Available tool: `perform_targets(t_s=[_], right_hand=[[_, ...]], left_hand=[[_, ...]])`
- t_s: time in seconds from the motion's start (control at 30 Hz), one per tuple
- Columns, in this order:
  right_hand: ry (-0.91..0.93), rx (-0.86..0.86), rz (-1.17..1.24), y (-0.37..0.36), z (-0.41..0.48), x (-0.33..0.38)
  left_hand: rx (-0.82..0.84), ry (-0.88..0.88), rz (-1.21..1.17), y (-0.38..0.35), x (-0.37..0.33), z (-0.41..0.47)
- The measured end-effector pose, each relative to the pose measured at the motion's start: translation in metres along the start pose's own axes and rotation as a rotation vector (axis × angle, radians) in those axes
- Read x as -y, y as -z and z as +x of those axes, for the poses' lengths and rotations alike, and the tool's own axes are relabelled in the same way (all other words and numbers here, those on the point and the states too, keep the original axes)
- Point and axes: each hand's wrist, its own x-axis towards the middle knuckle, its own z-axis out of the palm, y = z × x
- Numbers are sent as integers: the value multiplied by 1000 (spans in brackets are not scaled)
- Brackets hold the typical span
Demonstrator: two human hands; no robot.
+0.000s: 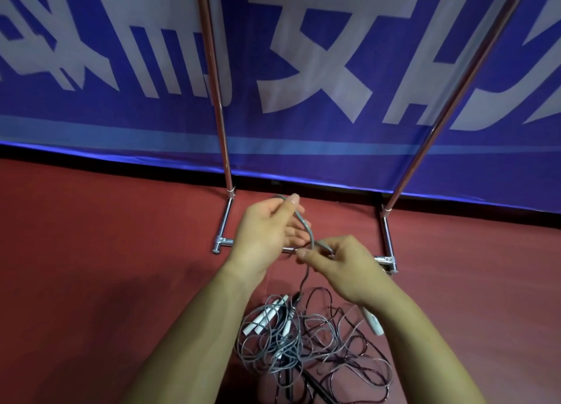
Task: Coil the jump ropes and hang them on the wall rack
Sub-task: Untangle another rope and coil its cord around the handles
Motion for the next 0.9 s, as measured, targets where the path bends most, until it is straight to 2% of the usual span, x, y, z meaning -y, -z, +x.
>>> perform_targets(t_s=[0.07,0.13,0.2,0.27,0.33,0.4,0.5,0.57,0.63,0.7,0.77,0.9], right_hand=[[-11,-105,-17,1,3,1],[32,-252,85,3,4,5],[70,-352,234,7,4,10],[84,-383,350,12,3,13],[105,-382,464,14,1,17],[125,-373,551,16,-1,22],[139,-327,650,17,-3,26],[130,-251,719,20,-4,27],[104,-177,691,23,-5,26],[73,-134,573,22,-4,20],[55,-87,399,16,-3,11],[24,-53,19,7,2,0]], left_hand=[[-4,19,-146,1,-6,0],[37,34,-196,4,-9,0],[71,-14,-28,7,-7,-2],[47,-156,302,9,-1,-2],[94,-209,467,11,8,-2],[260,-124,514,11,16,-2],[434,-84,807,10,25,-4],[391,-137,913,11,26,-3],[273,-248,969,14,26,0],[146,-344,858,13,23,1],[67,-351,601,9,13,-1],[68,-281,190,-2,-4,-6]])
